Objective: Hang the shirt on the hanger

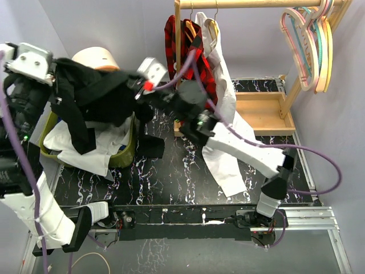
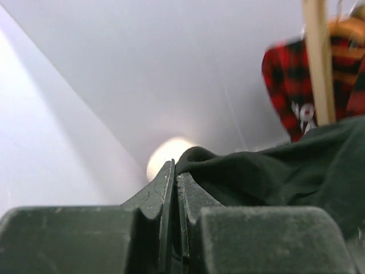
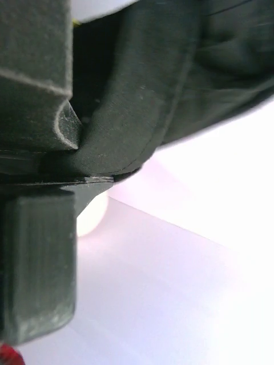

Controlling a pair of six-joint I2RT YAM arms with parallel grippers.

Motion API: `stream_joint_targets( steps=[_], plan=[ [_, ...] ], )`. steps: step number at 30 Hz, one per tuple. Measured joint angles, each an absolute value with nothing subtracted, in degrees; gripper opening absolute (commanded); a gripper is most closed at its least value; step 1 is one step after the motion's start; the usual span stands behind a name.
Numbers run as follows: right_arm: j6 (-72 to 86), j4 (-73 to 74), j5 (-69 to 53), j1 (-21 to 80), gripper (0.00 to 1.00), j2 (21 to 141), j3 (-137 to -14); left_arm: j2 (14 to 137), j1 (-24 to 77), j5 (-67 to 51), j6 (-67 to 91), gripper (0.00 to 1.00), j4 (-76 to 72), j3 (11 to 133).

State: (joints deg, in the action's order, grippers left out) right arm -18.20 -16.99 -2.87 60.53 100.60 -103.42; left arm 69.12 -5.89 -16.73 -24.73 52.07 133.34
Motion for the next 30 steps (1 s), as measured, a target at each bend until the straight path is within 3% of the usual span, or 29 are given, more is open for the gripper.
stream_joint_targets(
  steps=[4, 8, 11, 15, 19, 24, 30],
  plan=[
    [-26.06, -13.23, -0.62, 63.75, 0.08, 94.56, -114.96, 71.61, -5.89, -22.41, -18.11, 0.0, 47.57, 143.37],
    [-34.81, -10.46, 2.42, 70.3, 0.08, 89.27, -120.68, 72.86, -5.89, -29.76, -10.68, 0.0, 43.64, 145.99],
    [-39.48, -8.51, 5.39, 73.17, 0.08, 87.68, -122.69, 73.71, -5.85, -35.79, -4.21, 0.0, 39.24, 144.09],
    [-41.3, -4.54, 11.38, 74.43, 0.08, 85.95, -120.79, 73.06, -5.82, -42.74, 4.45, 0.0, 31.07, 132.7],
    [-37.54, -1.54, 17.63, 74.63, 0.08, 78.87, -105.93, 70.13, -5.74, -48.75, 12.88, 0.0, 22.24, 111.83],
    [-26.35, -0.16, 24.77, 73.23, 0.08, 67.92, -77.8, 68.55, -3.51, -52.75, 20.75, 0.0, 14.92, 84.07],
    [-8.99, 1.87, 22.7, 62.04, 0.08, 63.42, -58.37, 72.14, 7.05, -47.16, 16.82, 0.0, 18.09, 73.69]
  ],
)
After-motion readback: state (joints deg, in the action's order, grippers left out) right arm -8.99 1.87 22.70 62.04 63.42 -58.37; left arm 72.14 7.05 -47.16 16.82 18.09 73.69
